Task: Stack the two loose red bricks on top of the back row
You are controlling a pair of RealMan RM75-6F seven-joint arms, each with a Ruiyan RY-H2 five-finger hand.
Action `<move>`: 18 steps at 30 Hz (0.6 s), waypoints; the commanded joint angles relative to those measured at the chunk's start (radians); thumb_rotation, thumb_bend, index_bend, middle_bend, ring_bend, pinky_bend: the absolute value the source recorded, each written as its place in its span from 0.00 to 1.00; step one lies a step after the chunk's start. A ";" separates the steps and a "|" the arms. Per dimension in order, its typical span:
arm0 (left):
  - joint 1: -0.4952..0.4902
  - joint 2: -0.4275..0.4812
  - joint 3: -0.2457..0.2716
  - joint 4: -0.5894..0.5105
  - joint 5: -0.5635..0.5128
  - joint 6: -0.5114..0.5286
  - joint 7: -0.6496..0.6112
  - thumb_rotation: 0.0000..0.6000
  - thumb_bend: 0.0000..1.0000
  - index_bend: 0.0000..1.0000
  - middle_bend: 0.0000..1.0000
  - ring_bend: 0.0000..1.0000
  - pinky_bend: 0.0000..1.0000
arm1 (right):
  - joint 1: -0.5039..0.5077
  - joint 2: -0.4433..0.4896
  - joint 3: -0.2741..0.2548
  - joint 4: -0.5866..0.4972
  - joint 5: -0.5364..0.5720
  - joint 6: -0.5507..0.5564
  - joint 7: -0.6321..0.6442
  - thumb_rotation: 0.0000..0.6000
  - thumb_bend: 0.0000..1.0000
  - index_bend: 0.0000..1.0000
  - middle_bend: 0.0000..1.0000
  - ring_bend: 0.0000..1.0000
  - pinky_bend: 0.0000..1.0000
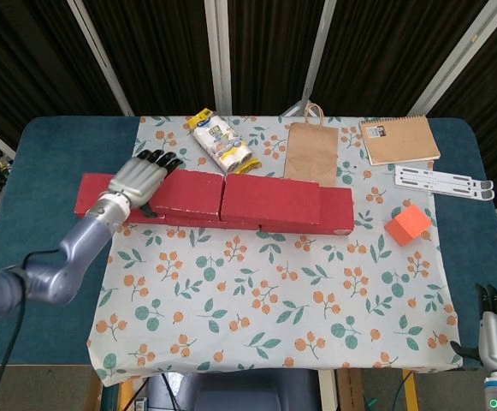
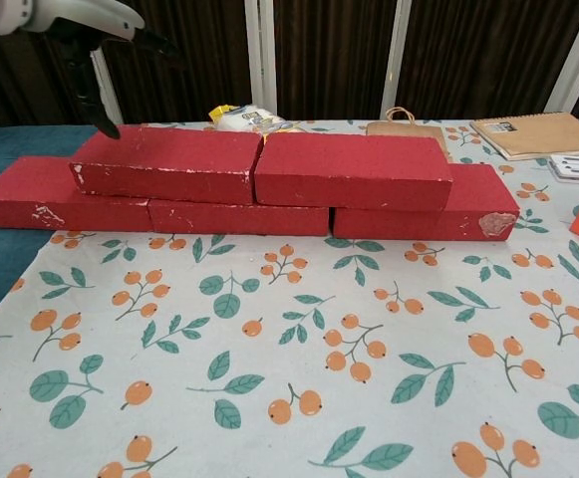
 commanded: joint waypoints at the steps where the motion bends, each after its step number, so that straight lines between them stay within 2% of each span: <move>1: 0.312 0.261 0.108 -0.401 0.311 0.438 -0.062 1.00 0.00 0.02 0.00 0.00 0.10 | -0.005 0.011 -0.007 -0.003 -0.024 -0.006 0.025 1.00 0.19 0.00 0.00 0.00 0.00; 5: 0.552 0.260 0.210 -0.419 0.475 0.676 -0.102 1.00 0.00 0.03 0.00 0.00 0.10 | -0.004 0.019 -0.015 0.004 -0.064 -0.020 0.057 1.00 0.19 0.00 0.00 0.00 0.00; 10: 0.800 0.138 0.235 -0.261 0.680 0.920 -0.247 1.00 0.04 0.05 0.00 0.00 0.10 | -0.001 0.016 -0.028 0.033 -0.157 -0.026 0.107 1.00 0.19 0.00 0.00 0.00 0.00; 13: 0.897 0.061 0.236 -0.162 0.747 0.995 -0.279 1.00 0.05 0.08 0.00 0.00 0.10 | -0.006 0.008 -0.034 0.061 -0.226 -0.004 0.140 1.00 0.19 0.00 0.00 0.00 0.00; 18: 0.986 -0.025 0.218 -0.060 0.803 1.046 -0.278 1.00 0.05 0.09 0.00 0.00 0.10 | -0.018 -0.002 -0.045 0.108 -0.320 0.033 0.186 1.00 0.19 0.00 0.00 0.00 0.00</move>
